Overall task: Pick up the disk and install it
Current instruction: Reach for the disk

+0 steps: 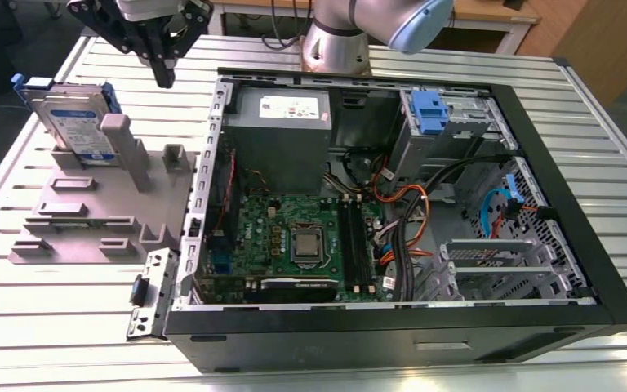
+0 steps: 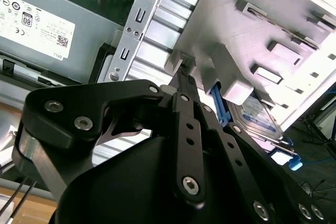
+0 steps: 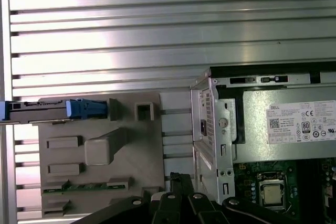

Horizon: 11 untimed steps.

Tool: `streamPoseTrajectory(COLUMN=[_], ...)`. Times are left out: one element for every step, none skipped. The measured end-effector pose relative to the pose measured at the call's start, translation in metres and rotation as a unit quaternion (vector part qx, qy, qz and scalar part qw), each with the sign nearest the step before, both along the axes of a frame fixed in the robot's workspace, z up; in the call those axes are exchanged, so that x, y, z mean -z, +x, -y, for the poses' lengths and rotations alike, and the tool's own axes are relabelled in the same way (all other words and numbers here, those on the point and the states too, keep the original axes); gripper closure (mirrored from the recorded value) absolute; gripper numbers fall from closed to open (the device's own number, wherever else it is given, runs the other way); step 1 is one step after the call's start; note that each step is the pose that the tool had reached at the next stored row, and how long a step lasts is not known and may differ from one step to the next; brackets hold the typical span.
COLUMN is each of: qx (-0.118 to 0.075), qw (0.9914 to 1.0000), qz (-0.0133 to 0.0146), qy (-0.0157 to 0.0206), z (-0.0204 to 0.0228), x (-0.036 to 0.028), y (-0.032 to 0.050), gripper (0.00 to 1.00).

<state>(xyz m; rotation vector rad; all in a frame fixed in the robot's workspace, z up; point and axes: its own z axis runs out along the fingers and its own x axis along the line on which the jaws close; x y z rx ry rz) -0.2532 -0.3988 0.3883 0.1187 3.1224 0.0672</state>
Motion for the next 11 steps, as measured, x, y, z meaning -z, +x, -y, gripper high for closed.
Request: streamPoseTrajectory(qx=[0.0,0.0,0.0,0.0,0.0,0.0,0.0,0.0,0.0,0.0,0.0], qw=[1.0,1.0,1.0,1.0,1.0,1.0,1.0,1.0,1.0,1.0,1.0], qz=[0.0,0.0,0.0,0.0,0.0,0.0,0.0,0.0,0.0001,0.0,0.0], qy=[0.0,0.0,0.0,0.0,0.0,0.0,0.0,0.0,0.0,0.0,0.0], z=[0.0,0.0,0.0,0.0,0.0,0.0,0.0,0.0,0.0,0.0,0.0], x=[0.0,0.0,0.0,0.0,0.0001,0.0001,0.0001,0.0001,0.0001,0.0001,0.0001], y=[-0.0007,-0.0014,-0.002,-0.0027,-0.0034,-0.0041,-0.0048,-0.0055,-0.0062,-0.0069,-0.0077], gripper=[0.89,0.89,0.89,0.89,0.89,0.89,0.89,0.89,0.89,0.89,0.89])
